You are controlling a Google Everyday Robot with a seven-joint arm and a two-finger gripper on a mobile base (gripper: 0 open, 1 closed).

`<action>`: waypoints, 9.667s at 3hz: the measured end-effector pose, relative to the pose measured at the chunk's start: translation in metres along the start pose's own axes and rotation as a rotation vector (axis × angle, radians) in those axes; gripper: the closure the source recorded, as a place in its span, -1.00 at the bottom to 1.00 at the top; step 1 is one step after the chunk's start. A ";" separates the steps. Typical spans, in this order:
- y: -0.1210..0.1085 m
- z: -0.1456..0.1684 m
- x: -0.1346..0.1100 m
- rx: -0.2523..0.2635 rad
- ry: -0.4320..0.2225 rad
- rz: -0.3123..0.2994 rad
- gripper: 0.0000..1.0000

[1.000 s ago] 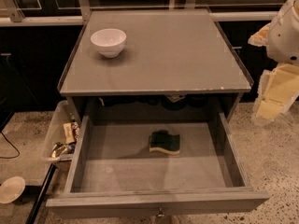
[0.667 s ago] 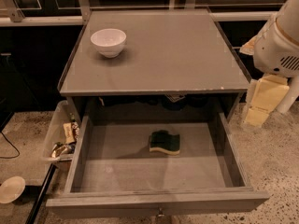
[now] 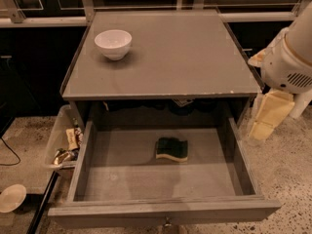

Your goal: Pick sponge from top drawer and place on counter

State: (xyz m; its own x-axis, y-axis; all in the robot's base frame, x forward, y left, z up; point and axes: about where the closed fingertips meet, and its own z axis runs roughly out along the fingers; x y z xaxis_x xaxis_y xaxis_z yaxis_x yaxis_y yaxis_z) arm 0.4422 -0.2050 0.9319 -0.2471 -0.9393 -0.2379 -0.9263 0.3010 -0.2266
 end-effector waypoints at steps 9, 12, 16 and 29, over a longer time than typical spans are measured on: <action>0.012 0.274 -0.012 -0.056 -0.297 0.070 -1.00; 0.014 0.362 -0.053 -0.151 -0.391 0.006 -1.00; 0.014 0.364 -0.053 -0.153 -0.391 0.006 0.31; -0.096 0.093 -0.120 0.151 -0.448 -0.305 1.00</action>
Offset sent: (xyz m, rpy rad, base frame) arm 0.0333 0.0227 -0.1238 0.2112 -0.1001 -0.0048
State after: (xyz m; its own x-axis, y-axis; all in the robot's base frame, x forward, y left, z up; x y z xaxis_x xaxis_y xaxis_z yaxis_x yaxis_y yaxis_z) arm 0.5872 -0.1064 0.8947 0.2011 -0.8358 -0.5109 -0.8779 0.0776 -0.4725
